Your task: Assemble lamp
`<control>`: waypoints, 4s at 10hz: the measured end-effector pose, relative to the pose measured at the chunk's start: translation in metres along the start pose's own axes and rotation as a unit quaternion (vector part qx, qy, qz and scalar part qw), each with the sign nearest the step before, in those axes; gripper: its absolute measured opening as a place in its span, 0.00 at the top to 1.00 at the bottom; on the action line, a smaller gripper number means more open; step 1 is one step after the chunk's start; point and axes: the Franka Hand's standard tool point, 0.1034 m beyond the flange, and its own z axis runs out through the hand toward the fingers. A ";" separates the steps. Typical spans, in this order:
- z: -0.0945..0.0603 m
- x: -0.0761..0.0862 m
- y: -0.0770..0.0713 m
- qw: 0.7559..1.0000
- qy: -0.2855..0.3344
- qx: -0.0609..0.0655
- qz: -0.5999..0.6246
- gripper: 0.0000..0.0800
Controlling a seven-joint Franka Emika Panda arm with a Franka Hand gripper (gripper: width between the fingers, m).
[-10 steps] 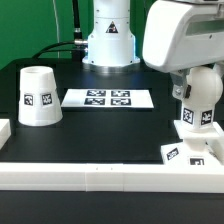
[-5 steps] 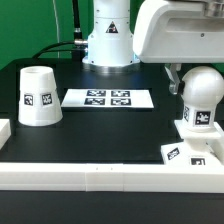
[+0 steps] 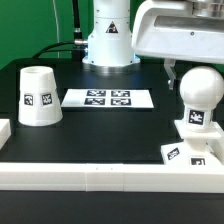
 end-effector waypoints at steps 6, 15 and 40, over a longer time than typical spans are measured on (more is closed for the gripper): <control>0.000 0.000 -0.001 0.977 -0.018 0.019 0.209 0.27; -0.001 -0.002 -0.004 0.981 -0.022 0.024 0.189 0.13; 0.001 0.003 0.003 0.652 -0.004 -0.016 -0.758 0.13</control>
Offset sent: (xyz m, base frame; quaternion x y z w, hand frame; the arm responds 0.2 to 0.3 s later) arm -0.0006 -0.0031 0.0023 0.0076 -0.0131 0.2347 0.9720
